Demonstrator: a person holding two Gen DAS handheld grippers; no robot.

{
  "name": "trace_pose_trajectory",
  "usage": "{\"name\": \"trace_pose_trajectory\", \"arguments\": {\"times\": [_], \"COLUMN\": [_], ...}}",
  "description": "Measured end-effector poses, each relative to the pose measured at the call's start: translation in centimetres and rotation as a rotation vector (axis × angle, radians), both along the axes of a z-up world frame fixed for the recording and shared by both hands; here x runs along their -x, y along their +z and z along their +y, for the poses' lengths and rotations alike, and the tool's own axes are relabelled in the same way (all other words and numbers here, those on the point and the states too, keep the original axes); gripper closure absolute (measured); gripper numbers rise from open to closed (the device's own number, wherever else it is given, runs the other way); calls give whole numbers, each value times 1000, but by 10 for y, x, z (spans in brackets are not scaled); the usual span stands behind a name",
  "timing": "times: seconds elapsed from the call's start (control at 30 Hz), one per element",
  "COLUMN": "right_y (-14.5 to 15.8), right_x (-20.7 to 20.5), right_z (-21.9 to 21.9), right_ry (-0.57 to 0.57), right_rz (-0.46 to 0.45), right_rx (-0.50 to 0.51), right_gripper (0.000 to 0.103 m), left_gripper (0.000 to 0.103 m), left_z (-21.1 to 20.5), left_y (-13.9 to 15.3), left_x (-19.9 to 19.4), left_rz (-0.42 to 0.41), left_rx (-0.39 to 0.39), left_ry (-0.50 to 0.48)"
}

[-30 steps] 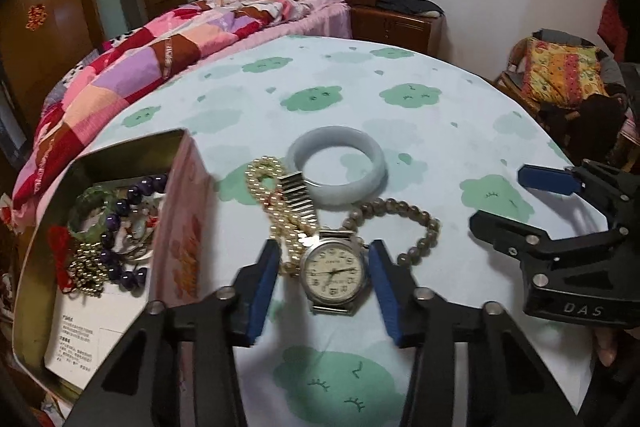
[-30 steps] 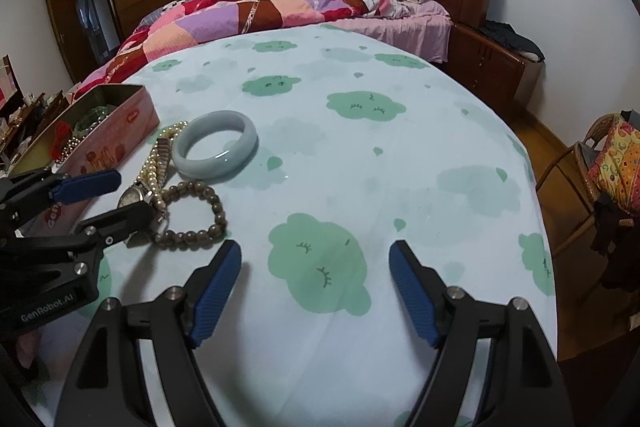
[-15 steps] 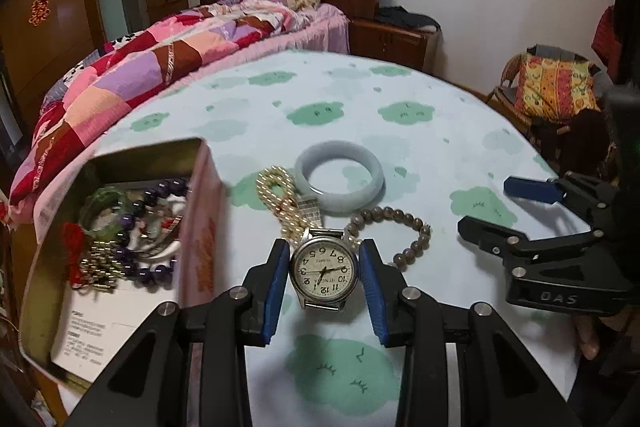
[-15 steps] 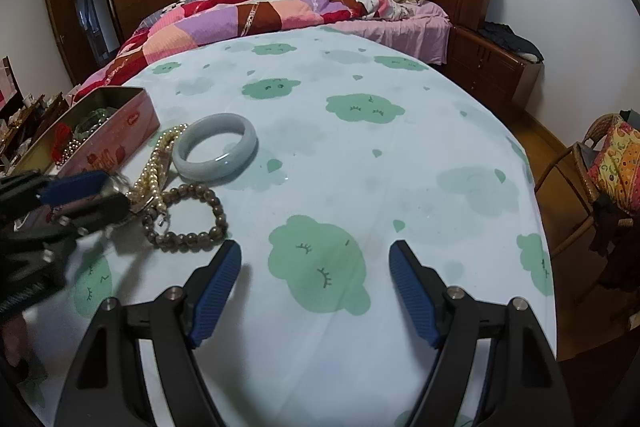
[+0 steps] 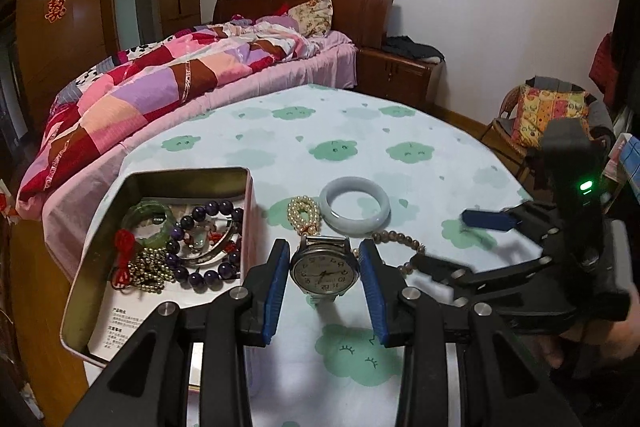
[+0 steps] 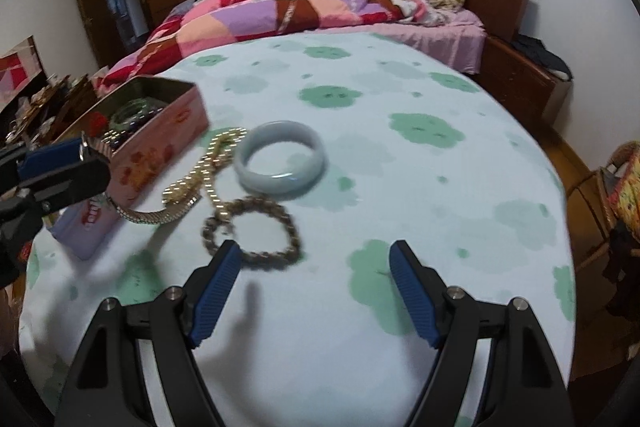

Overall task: Organize jewelry
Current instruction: 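Grasp the gray bead bracelet with the right tool while the left tool holds the watch, then carry the watch and gray bead bracelet over the tin with both tools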

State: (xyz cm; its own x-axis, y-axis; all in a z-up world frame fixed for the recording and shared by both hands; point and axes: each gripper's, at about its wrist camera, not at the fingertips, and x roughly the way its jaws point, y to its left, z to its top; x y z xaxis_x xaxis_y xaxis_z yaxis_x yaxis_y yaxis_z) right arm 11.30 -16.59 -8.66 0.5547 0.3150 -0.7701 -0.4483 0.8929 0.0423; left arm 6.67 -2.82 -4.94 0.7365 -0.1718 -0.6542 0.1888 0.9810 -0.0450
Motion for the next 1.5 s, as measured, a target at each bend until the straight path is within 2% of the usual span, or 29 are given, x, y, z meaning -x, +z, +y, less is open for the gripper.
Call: {"name": "trace_pose_trajectory", "arguments": {"times": [0.3,0.43,0.57,0.63,0.67,0.9,1.33,1.5], "right_y": [-19,-19,-17,-15,-15,-9,43,54], "right_x": [-11,-7,-3,-1,-1,6,26,31], "right_z": [27,30,29,30,29,18,4,8], "right_ry": [54,73,81,88,90,83,58,70], "right_rz": [66,50,29,20,20,13,-112,-142], "right_rx": [63,84,82,84,80,26,-72,-95], "right_gripper": [21,28,53,80,84,85,86,86], "left_gripper": [67,67,67,67,67,67,67,67], "left_z": [15,22,26,27,27,28,28,28], "left_y": [-4,-12,-14,-14,-13,-2,32,41], "left_x": [-4,-9,-11,-12,-11,-6,10,14], "left_rz": [1,20,26,27,25,0,-81,-109], "left_rx": [-4,6,12,13,14,24,35,26], "left_ry": [42,63,73,75,76,69,50,51]}}
